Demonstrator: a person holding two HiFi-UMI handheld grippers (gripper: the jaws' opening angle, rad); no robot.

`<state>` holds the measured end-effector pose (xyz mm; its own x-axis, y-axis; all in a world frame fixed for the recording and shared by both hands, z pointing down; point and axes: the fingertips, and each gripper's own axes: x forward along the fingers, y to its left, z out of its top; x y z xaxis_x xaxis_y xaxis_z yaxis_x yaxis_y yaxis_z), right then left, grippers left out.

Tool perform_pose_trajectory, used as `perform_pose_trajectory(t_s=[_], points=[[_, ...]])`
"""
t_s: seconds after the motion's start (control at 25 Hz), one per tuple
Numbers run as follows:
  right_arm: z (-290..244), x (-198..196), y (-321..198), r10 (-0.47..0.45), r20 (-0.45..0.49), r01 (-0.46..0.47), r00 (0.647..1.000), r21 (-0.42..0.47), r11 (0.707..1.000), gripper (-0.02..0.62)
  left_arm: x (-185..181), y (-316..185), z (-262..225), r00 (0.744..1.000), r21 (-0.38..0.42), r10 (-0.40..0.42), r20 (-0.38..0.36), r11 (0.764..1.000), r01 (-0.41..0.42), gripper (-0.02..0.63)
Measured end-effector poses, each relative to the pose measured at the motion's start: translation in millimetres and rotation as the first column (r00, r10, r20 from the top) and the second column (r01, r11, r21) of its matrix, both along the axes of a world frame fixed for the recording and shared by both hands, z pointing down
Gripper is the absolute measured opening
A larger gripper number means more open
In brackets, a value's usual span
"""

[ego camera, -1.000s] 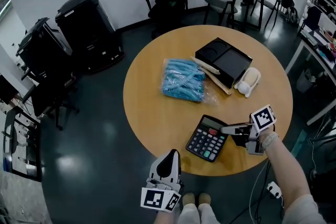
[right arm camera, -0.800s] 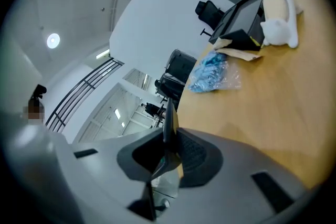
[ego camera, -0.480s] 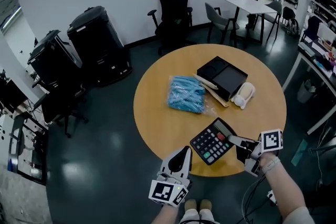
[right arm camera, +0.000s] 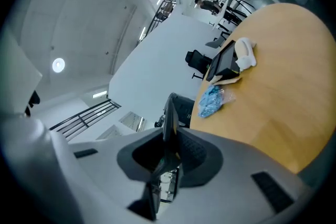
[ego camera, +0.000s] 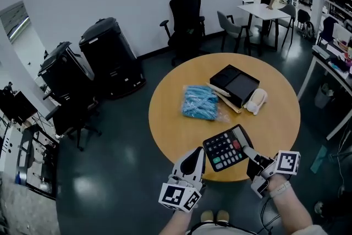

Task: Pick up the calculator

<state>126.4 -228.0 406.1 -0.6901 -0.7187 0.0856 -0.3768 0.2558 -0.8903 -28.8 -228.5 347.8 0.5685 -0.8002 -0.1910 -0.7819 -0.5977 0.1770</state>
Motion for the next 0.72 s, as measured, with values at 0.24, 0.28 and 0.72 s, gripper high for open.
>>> perform_pose_trajectory(t_s=[0.24, 0.28, 0.72], points=[[4, 2, 16, 0.063, 0.059, -0.059, 0.996, -0.065, 0.996, 0.06, -13, 17, 1, 1.0, -0.008, -0.022, -0.02, 1.0, 0.022, 0.008], [4, 3, 16, 0.064, 0.039, -0.062, 0.997, -0.061, 0.996, 0.06, -16, 19, 1, 0.999, -0.01, -0.03, -0.026, 1.0, 0.029, 0.008], [11, -16, 17, 0.106, -0.002, -0.106, 0.994, -0.082, 0.991, 0.06, -36, 25, 11, 0.998, -0.031, -0.058, -0.036, 0.998, 0.057, 0.008]])
